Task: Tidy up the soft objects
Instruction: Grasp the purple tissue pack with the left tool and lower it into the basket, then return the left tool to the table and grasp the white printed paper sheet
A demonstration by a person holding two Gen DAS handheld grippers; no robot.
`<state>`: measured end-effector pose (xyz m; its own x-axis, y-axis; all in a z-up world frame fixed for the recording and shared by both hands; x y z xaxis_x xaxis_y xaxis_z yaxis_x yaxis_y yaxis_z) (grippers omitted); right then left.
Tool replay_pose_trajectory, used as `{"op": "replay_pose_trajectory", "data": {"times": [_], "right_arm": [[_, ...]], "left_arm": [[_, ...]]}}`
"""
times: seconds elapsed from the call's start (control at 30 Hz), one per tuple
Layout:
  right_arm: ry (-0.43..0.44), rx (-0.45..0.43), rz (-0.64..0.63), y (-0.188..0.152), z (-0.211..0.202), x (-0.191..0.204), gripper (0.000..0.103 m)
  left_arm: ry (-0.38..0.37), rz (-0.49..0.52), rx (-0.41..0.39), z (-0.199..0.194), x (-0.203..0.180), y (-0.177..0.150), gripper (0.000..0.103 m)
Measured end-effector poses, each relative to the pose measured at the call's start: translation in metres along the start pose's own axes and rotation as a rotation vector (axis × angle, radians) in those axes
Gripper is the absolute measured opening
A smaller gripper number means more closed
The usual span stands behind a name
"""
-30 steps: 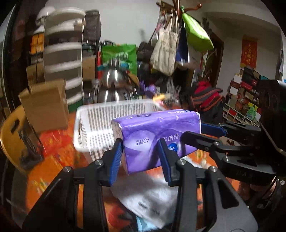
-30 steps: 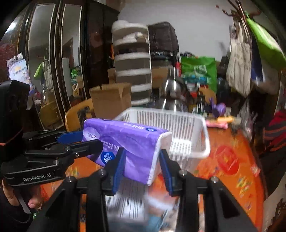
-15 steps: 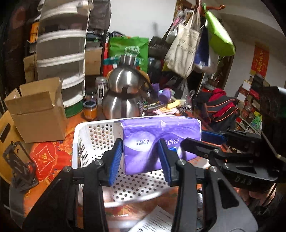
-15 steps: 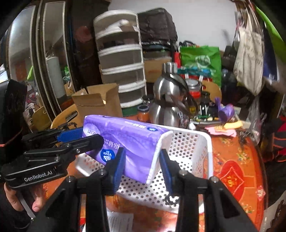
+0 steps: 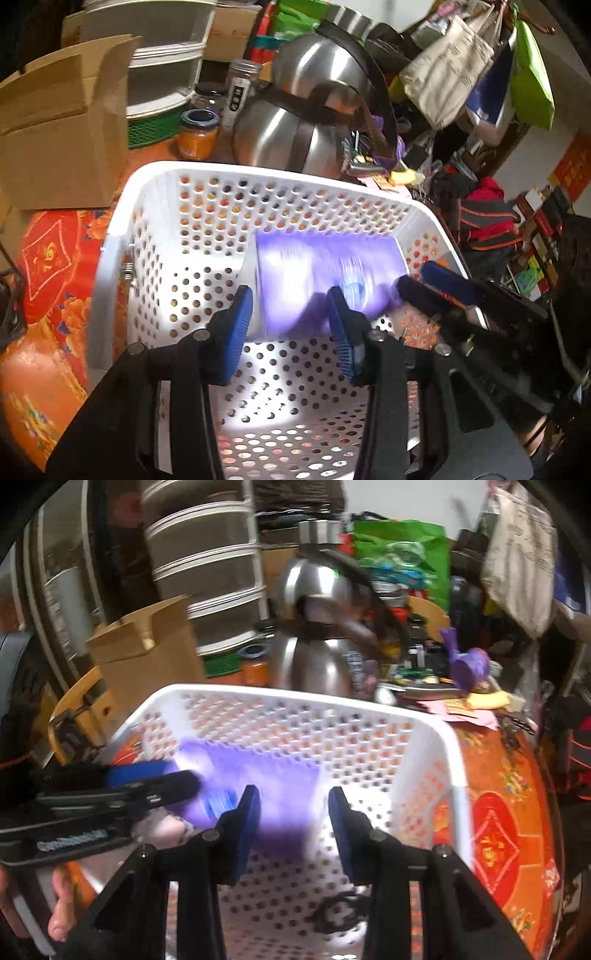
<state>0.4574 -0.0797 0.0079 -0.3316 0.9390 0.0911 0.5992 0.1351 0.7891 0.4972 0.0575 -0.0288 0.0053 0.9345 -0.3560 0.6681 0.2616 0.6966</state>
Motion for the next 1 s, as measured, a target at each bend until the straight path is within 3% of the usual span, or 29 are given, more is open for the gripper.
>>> {"op": "replay_pose_trajectory", "data": {"times": [0.07, 0.13, 0.23, 0.33, 0.5, 0.63, 0.83, 1.0], "right_arm": [[0.002, -0.018, 0.037, 0.002, -0.008, -0.010, 0.042], [-0.025, -0.040, 0.042, 0.002, -0.019, -0.020, 0.066], [-0.044, -0.060, 0.058, 0.002, -0.032, -0.027, 0.070], [-0.040, -0.068, 0.083, -0.002, -0.043, -0.030, 0.074], [-0.066, -0.079, 0.067, -0.012, -0.064, -0.027, 0.074], [-0.040, -0.096, 0.074, -0.029, -0.096, -0.021, 0.074], [0.027, -0.156, 0.084, -0.094, -0.173, -0.002, 0.074], [0.085, -0.156, 0.090, -0.167, -0.203, 0.028, 0.074]], "left_arm": [[0.033, 0.019, -0.033, -0.007, 0.003, 0.002, 0.054], [0.067, 0.039, -0.074, -0.018, 0.006, 0.005, 0.077], [0.056, 0.056, -0.141, -0.042, 0.003, 0.012, 0.092], [0.101, 0.100, -0.169, -0.055, -0.001, 0.011, 0.092], [0.130, 0.111, -0.148, -0.072, -0.002, -0.002, 0.092], [0.121, 0.145, -0.150, -0.116, -0.003, -0.021, 0.092], [0.080, 0.203, -0.209, -0.194, -0.006, -0.086, 0.092], [0.018, 0.147, -0.153, -0.205, 0.003, -0.154, 0.092]]}}
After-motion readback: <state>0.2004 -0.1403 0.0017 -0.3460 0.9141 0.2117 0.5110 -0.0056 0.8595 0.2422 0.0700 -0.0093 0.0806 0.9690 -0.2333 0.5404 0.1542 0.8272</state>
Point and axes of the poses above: each gripper's, at about its wrist camera, not at the fingertips, and z roughly the way its jaws point, x to its left, y to its top, the point moved 4 cm from there along z, roughly the way its jaws point, and after that the axes turned 11 degrees about -x, right-handed, at the moved point
